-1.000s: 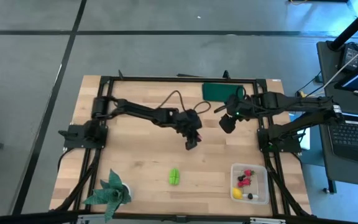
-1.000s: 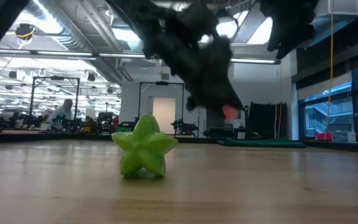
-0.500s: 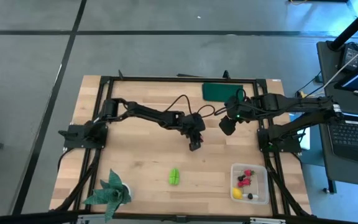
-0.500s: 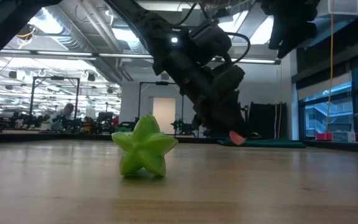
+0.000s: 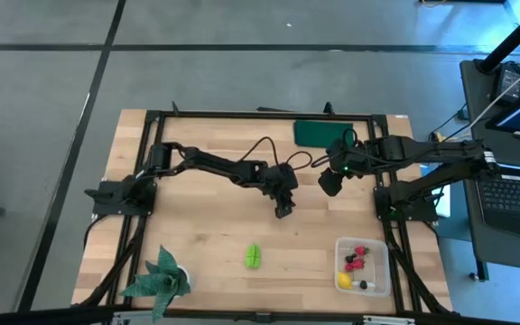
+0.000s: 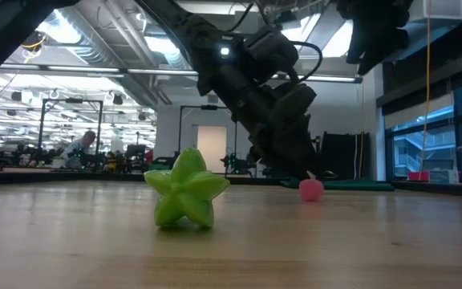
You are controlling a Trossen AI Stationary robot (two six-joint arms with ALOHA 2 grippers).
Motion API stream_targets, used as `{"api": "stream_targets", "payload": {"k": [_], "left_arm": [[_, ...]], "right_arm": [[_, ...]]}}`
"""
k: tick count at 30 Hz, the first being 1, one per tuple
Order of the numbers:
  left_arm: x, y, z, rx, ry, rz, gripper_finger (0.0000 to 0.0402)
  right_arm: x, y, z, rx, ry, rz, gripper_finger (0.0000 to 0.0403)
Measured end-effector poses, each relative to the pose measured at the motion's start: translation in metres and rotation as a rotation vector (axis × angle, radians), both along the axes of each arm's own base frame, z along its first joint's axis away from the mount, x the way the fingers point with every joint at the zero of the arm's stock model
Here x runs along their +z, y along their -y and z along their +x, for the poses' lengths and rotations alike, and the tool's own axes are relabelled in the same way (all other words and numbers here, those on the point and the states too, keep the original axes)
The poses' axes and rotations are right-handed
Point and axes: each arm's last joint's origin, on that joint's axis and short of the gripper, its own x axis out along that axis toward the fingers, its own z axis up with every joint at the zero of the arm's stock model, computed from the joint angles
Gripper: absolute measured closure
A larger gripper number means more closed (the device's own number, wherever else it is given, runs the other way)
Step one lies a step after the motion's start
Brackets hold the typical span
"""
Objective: Pick and placing Produce into tupperware
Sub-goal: Put the pink peach into the transparent bin
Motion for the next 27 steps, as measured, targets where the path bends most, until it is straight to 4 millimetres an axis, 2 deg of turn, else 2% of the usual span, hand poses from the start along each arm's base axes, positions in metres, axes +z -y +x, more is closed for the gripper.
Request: {"api": "stream_targets", "payload": {"k": [3, 8, 13, 18, 24, 27], "left_arm": [[0.009, -0.003, -0.006, -0.013, -0.032, -0.002, 0.02], [0.045, -0.007, -0.031, -0.067, -0.127, 0.086, 0.0188], [0.091, -0.007, -0.065, -0.095, -0.215, 0.157, 0.0186], [0.124, -0.007, -0.095, -0.053, -0.279, 0.215, 0.0192], [0.142, -0.006, -0.112, 0.0, -0.297, 0.235, 0.0193], [0.142, -0.005, -0.115, 0.002, -0.319, 0.24, 0.0193]], "right_arm": [[0.0, -0.002, 0.002, 0.038, 0.007, -0.014, 0.0136], [-0.012, -0.012, 0.009, 0.191, 0.023, -0.073, 0.0136], [-0.033, -0.017, 0.017, 0.24, 0.074, -0.075, 0.0136], [-0.059, -0.022, 0.025, 0.445, 0.13, -0.121, 0.0136], [-0.078, -0.026, 0.033, 0.642, 0.188, -0.273, 0.0136], [-0.081, -0.026, 0.035, 0.65, 0.198, -0.286, 0.0136]]}}
